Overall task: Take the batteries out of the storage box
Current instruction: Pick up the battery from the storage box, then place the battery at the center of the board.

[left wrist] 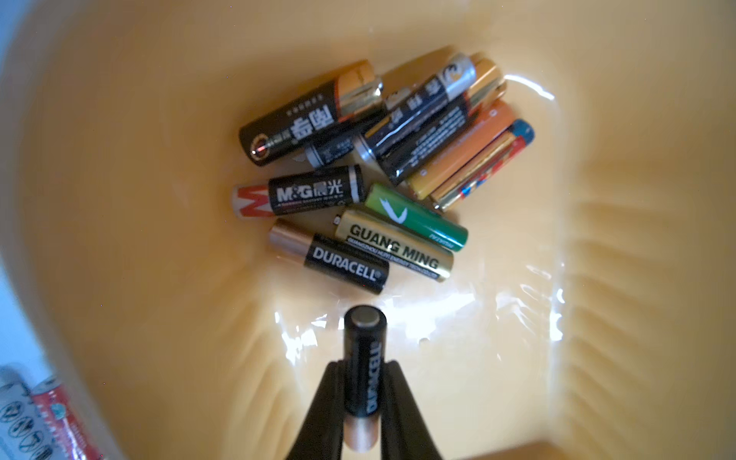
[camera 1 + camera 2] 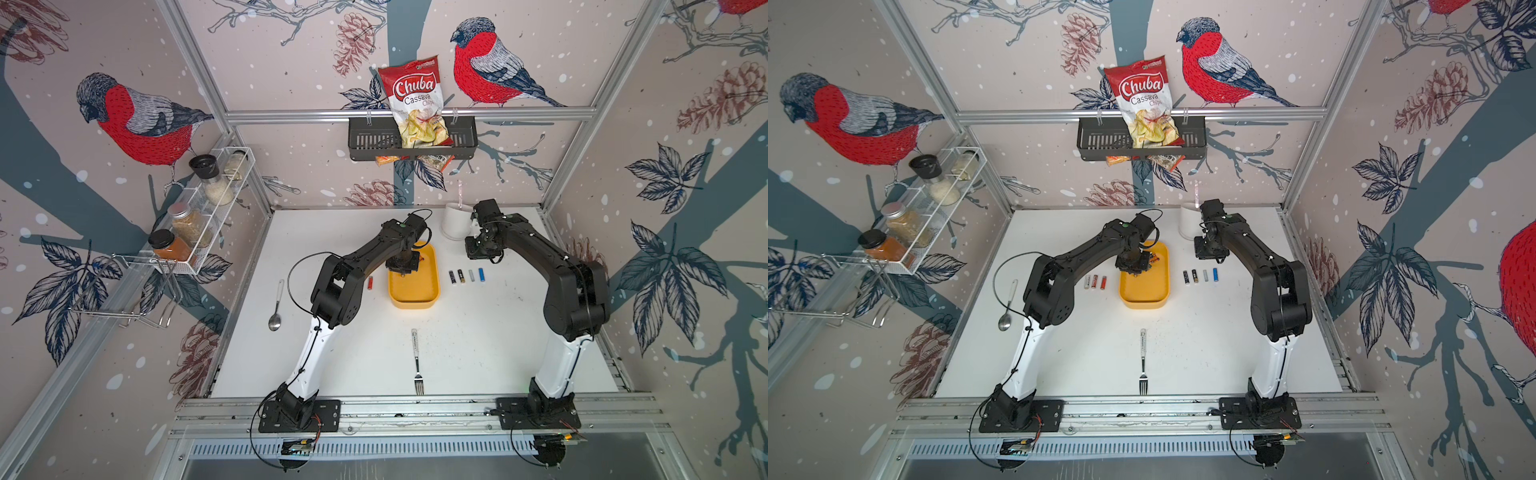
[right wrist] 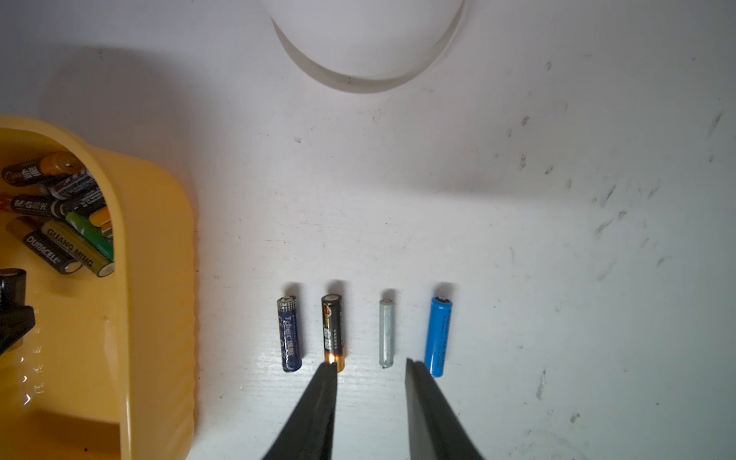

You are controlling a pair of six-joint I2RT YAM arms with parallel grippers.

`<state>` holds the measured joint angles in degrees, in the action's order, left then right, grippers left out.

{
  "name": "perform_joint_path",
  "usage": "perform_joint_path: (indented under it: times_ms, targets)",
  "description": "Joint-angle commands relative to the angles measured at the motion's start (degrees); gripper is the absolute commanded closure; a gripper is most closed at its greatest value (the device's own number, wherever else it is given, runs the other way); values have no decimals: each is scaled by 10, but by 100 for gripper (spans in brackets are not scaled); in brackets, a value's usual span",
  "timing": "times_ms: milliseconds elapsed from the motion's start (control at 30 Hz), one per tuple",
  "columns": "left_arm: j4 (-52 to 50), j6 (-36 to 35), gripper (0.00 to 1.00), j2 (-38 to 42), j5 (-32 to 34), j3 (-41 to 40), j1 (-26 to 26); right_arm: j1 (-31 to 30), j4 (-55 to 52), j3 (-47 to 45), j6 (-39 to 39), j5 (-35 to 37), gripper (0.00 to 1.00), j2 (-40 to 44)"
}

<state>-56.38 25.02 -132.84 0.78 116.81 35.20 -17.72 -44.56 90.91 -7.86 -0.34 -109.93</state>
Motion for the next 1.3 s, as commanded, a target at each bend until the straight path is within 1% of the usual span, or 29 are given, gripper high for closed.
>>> perform_joint_path:
  times_ms: [0,233,400,700,867,1067,1267]
  targets:
    - [12,-2,84,22,-25,-7,-6,-5,-7,9,-5,1,65,-4]
    - [40,2,84,88,-52,-54,-32,-12,-9,19,-7,0,65,-7]
    - [47,-1,84,133,-57,-87,-59,-14,-12,27,-8,0,65,-11]
    - [46,-26,85,202,-45,-153,-118,-17,-19,40,-8,2,64,-16]
    - [60,-43,85,239,-37,-220,-160,-16,-23,41,-8,3,64,-15]
    - [90,-60,85,269,-34,-296,-204,-18,-23,38,-9,5,64,-16]
    - [119,-73,85,264,-33,-351,-221,-20,-26,38,-11,9,64,-17]
